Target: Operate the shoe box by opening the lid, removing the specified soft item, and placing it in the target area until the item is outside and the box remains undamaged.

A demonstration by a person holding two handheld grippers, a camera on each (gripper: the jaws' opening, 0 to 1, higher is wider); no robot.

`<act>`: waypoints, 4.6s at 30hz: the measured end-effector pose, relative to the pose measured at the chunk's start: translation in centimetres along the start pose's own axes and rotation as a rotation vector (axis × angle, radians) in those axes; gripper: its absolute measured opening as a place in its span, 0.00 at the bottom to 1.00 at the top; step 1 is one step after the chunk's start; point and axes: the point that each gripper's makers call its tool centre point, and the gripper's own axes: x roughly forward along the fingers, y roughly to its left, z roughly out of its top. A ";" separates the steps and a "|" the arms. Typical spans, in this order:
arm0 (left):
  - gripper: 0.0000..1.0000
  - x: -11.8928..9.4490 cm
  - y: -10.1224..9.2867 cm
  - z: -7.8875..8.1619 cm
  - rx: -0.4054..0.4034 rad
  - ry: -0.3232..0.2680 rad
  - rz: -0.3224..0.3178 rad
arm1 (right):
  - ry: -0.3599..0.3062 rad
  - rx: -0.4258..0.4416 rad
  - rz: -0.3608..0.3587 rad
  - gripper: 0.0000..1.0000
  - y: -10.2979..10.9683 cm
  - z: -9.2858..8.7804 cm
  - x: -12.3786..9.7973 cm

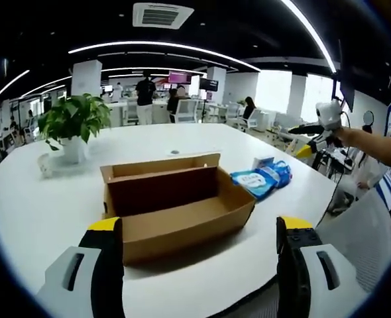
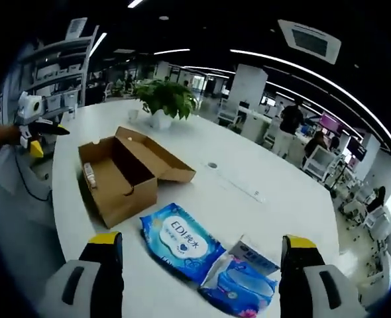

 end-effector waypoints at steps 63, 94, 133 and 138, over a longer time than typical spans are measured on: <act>0.99 3.3 6.4 5.6 0.086 0.053 -0.014 | -0.101 0.087 -0.148 0.99 10.4 -3.3 -4.3; 0.87 6.5 7.3 5.7 0.362 0.265 -0.136 | -0.074 0.090 -0.119 0.98 11.3 -3.9 -3.9; 0.79 10.4 7.1 -3.6 0.743 0.812 -0.502 | -0.065 0.112 -0.096 0.93 11.5 -4.2 -3.4; 0.78 10.9 6.9 -3.4 0.743 0.831 -0.524 | -0.065 0.123 -0.103 0.93 11.2 -4.3 -3.5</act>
